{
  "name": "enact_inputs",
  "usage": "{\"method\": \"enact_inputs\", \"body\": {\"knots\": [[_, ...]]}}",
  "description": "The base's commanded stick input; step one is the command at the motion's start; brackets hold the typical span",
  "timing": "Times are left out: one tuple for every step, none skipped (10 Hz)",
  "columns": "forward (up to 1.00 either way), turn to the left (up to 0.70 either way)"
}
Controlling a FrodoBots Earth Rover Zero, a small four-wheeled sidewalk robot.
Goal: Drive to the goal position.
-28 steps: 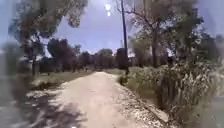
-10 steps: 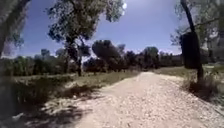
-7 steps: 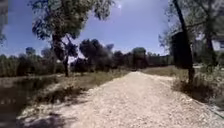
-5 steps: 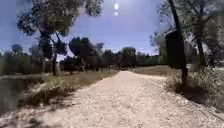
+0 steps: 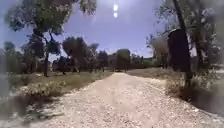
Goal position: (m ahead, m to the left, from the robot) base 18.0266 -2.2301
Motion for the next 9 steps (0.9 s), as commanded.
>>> {"method": "enact_inputs", "body": {"knots": [[0.85, 0.00], [0.85, 0.00], [0.85, 0.00], [0.85, 0.00], [0.85, 0.00], [0.85, 0.00], [0.85, 0.00], [0.85, 0.00], [0.85, 0.00]]}}
